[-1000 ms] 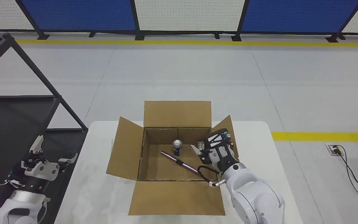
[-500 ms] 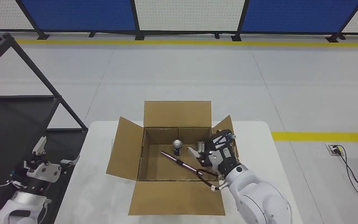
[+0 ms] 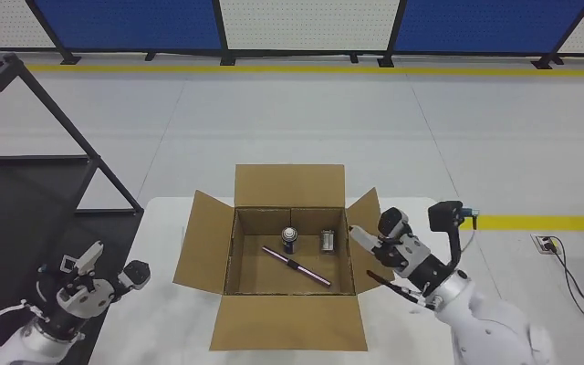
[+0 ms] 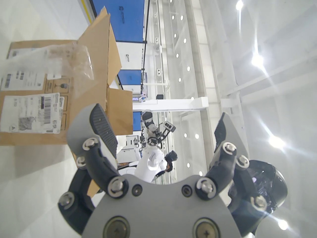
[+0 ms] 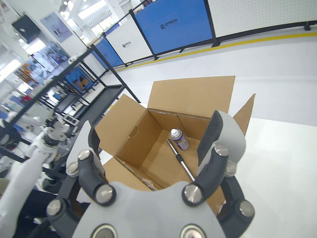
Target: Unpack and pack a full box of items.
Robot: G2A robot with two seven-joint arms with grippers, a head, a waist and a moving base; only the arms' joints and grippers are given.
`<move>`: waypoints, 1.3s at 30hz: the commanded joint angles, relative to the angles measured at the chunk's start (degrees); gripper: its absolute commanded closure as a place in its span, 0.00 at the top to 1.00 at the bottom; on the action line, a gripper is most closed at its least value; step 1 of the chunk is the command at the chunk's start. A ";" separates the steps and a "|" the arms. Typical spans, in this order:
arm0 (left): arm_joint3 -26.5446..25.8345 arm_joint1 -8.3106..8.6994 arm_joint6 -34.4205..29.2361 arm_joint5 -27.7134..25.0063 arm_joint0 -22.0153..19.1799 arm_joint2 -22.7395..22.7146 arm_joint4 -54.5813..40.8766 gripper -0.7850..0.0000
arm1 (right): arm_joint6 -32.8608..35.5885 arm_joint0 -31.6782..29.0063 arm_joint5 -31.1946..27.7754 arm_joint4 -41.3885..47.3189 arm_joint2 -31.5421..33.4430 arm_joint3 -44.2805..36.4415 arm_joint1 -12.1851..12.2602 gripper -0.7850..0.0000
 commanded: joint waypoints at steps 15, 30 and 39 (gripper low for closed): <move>1.17 0.85 -7.36 -0.50 0.31 -0.89 1.56 1.00 | 5.55 -0.16 2.12 13.11 6.28 2.05 0.91 1.00; 2.36 1.35 1.57 2.93 -2.89 1.93 5.49 1.00 | 8.05 1.04 10.72 26.10 7.66 8.78 1.67 1.00; 4.20 2.02 1.79 4.51 -5.06 3.75 7.43 1.00 | 11.59 2.66 12.59 29.61 7.69 13.45 3.03 1.00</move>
